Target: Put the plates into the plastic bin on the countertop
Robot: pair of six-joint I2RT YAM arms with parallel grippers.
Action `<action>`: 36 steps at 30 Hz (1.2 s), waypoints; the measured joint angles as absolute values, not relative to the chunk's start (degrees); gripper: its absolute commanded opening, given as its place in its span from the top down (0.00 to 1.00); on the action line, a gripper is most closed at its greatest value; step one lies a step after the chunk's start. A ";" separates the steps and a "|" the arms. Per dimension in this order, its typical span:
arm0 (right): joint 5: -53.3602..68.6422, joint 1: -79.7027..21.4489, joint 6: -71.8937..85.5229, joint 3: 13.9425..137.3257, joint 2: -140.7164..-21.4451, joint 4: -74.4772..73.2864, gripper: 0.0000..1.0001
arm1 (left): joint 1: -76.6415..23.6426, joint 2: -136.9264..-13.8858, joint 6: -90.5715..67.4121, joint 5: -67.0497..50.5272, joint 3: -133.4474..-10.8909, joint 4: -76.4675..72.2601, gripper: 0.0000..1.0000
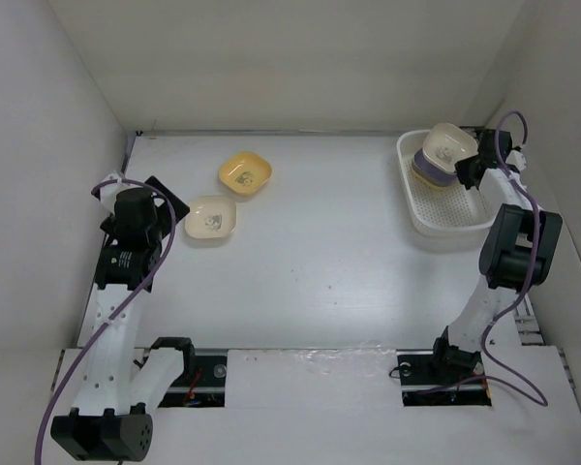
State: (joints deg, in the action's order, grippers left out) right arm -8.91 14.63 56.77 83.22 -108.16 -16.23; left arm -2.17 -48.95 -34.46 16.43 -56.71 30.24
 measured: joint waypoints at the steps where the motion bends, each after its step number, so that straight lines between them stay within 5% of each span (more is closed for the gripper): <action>1: -8.91 14.59 56.77 83.68 -108.81 -16.58 0.90 | -2.17 -48.95 -34.35 16.34 -56.71 30.13 0.00; 5: -8.60 14.52 56.53 86.70 -112.33 -17.58 0.82 | -2.17 -48.88 -34.26 15.92 -56.71 29.82 0.00; 10: -7.38 14.33 55.68 88.29 -113.82 -18.37 0.34 | -2.17 -48.23 -33.87 15.29 -56.60 29.76 0.00; 14: -7.07 13.50 55.33 87.92 -110.96 -18.50 0.27 | -2.17 -47.33 -33.56 15.18 -56.60 29.58 0.00; 15: -7.07 13.19 55.29 87.29 -109.45 -18.28 0.20 | -2.17 -47.22 -33.50 15.18 -56.60 29.47 0.00; 16: -7.09 12.75 55.20 86.39 -107.53 -17.82 0.03 | -2.17 -47.18 -33.47 15.18 -56.60 29.41 0.00; 25: -6.72 -3.92 39.66 84.27 -93.86 -9.85 0.00 | -2.17 -47.24 -33.54 16.10 -56.60 29.43 0.00; 36: 3.60 -32.49 22.04 93.21 -114.56 -8.40 0.00 | -2.20 -59.68 -35.35 18.04 -56.71 30.41 0.00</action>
